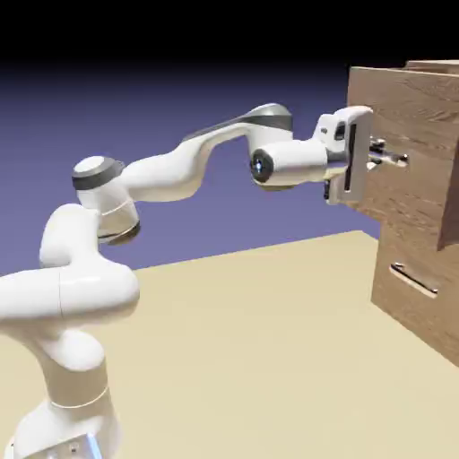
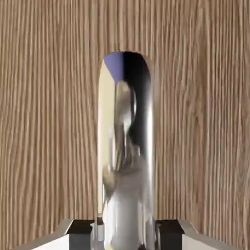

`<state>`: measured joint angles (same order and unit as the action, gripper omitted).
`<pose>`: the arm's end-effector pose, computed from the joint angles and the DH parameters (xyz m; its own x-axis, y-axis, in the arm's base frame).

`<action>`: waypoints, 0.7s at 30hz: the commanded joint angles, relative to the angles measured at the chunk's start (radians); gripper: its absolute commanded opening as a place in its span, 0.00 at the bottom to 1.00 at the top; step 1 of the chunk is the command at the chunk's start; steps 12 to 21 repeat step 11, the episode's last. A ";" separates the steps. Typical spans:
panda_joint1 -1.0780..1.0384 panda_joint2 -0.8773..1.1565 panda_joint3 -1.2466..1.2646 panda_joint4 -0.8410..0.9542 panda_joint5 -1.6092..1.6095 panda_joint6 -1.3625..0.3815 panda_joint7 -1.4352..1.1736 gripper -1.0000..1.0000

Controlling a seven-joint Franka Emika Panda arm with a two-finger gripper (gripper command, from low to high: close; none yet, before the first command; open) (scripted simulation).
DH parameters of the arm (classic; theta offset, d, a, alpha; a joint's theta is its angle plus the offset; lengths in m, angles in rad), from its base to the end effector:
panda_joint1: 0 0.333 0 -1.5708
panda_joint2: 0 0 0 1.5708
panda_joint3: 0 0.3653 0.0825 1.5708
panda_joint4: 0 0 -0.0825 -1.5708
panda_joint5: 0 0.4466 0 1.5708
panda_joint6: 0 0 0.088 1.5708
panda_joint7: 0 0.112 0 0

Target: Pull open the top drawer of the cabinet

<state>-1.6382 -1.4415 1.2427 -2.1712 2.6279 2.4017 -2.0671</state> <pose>0.5928 0.0425 0.5402 0.0007 0.7069 0.7073 0.0016 -0.7073 0.7069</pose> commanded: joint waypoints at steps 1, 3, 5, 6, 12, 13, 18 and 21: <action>0.029 -0.003 -0.010 -0.036 -0.004 -0.007 -0.005 0.00; 0.089 -0.011 -0.032 -0.109 -0.019 -0.021 -0.011 0.00; 0.152 -0.022 -0.056 -0.181 -0.037 -0.032 -0.015 0.00; 0.184 -0.028 -0.069 -0.217 -0.048 -0.037 -0.016 0.00; 0.287 -0.051 -0.112 -0.326 -0.089 -0.043 -0.015 1.00; 0.287 -0.051 -0.112 -0.326 -0.089 -0.043 -0.015 1.00; 0.287 -0.051 -0.112 -0.326 -0.089 -0.043 -0.015 1.00; 0.287 -0.051 -0.112 -0.326 -0.089 -0.043 -0.015 1.00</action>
